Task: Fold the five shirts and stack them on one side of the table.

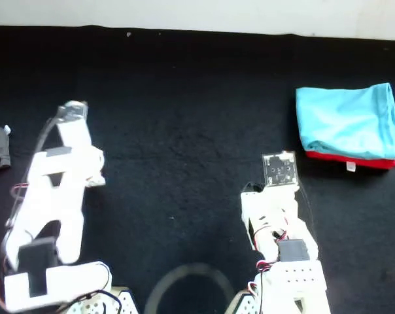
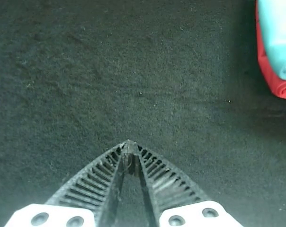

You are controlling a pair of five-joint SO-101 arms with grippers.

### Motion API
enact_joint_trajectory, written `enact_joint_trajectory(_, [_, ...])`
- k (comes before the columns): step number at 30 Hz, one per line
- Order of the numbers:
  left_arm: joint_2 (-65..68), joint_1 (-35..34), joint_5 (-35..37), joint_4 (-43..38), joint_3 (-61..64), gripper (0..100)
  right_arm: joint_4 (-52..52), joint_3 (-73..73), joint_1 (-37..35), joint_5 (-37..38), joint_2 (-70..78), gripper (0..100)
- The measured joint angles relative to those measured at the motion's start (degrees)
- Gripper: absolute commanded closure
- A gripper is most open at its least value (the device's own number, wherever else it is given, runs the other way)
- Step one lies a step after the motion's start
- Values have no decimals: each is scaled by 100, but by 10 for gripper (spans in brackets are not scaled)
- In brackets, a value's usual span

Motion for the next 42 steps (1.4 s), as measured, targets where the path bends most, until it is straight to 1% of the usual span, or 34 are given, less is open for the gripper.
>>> enact_joint_trajectory(4, [-1204, -879, -26, 826, -791, 986, -35, 35, 0, 0, 0, 992])
enact_joint_trajectory(7, [-1908, -1468, -378, 1793, -1653, 986, -35, 35, 0, 0, 0, 992])
enact_joint_trajectory(10, [-2277, -1793, -589, 2884, -2418, 986, -35, 35, 0, 0, -9, 992])
enact_joint_trajectory(12, [-2347, -1916, -624, 3411, -2673, 983, -35, 35, 0, 0, -9, 992])
enact_joint_trajectory(13, [-2347, -1952, -633, 3543, -2725, 970, -35, 35, 0, 0, -9, 992])
enact_joint_trajectory(16, [-2303, -2084, -633, 3490, -2752, 878, -35, 35, 0, 0, -9, 992])
enact_joint_trajectory(18, [-2048, -2189, -712, 3077, -2681, 820, -35, 35, 0, 0, -9, 992])
enact_joint_trajectory(21, [-1213, -2295, -1011, 2338, -2681, 820, -35, 35, 0, 0, -9, 992])
enact_joint_trajectory(24, [-44, -2558, -1134, 1873, -3042, 822, -35, 35, 0, 0, -9, 992])
enact_joint_trajectory(27, [1204, -2796, -1134, 1723, -3824, 822, -35, 35, 0, 0, -9, 992])
enact_joint_trajectory(30, [2356, -2822, -1134, 1758, -4826, 819, -35, 35, 0, 0, -9, 992])
enact_joint_trajectory(36, [4273, -2769, -1134, 2268, -6989, 819, -35, 35, 0, 0, -9, 992])
enact_joint_trajectory(42, [5899, -2532, -1134, 2400, -8756, 819, -35, 35, 0, 0, -9, 992])
